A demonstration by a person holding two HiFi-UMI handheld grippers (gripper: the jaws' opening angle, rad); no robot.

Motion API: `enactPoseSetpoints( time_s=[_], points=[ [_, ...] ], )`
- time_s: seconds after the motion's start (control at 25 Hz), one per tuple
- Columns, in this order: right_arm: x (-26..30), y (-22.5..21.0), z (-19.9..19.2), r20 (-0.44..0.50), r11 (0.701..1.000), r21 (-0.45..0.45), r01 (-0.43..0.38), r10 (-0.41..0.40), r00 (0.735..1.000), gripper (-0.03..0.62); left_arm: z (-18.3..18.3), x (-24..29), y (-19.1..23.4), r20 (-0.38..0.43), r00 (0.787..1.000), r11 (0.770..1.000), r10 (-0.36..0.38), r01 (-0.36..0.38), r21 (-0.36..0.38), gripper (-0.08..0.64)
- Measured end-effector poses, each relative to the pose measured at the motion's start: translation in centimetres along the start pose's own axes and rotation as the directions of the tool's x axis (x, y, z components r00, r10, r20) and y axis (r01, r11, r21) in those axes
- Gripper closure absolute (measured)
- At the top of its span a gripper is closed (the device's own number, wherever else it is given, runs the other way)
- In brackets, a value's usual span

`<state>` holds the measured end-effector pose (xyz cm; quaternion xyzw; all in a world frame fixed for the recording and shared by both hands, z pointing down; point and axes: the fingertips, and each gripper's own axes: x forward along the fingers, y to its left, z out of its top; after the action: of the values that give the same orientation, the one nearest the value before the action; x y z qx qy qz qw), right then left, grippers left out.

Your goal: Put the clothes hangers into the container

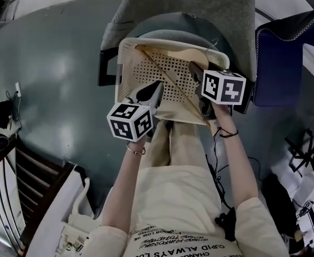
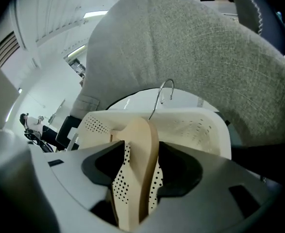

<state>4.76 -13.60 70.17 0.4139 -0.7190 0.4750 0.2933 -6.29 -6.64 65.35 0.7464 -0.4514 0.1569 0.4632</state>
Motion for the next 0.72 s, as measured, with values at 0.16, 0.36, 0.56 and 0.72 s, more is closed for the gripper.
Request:
enactPoseSetpoints(
  time_s=[0.16,0.36,0.56,0.72],
  points=[
    [-0.4,0.0,0.0,0.022,0.998,-0.030,0.051,-0.050,0.999,0.367,0.0,-0.2,-0.3,0.004,1.000,1.000,-0.003,0.003,0.003,0.534],
    [-0.5,0.4,-0.1,0.046,0.996,-0.048,0.071,-0.069,0.997,0.307,0.4,-0.3,-0.4,0.012,1.000,1.000,-0.009,0.009,0.016,0.534],
    [-0.8,0.4,0.1,0.072,0.994,-0.041,0.104,-0.101,0.992,0.281,0.7,-0.4,-0.5,0.015,1.000,1.000,-0.012,0.012,0.026,0.534],
    [-1.4,0.4,0.1,0.082,0.990,-0.033,0.136,-0.133,0.988,0.281,0.8,-0.7,-0.8,0.019,1.000,0.999,-0.016,0.015,0.033,0.534]
  ],
)
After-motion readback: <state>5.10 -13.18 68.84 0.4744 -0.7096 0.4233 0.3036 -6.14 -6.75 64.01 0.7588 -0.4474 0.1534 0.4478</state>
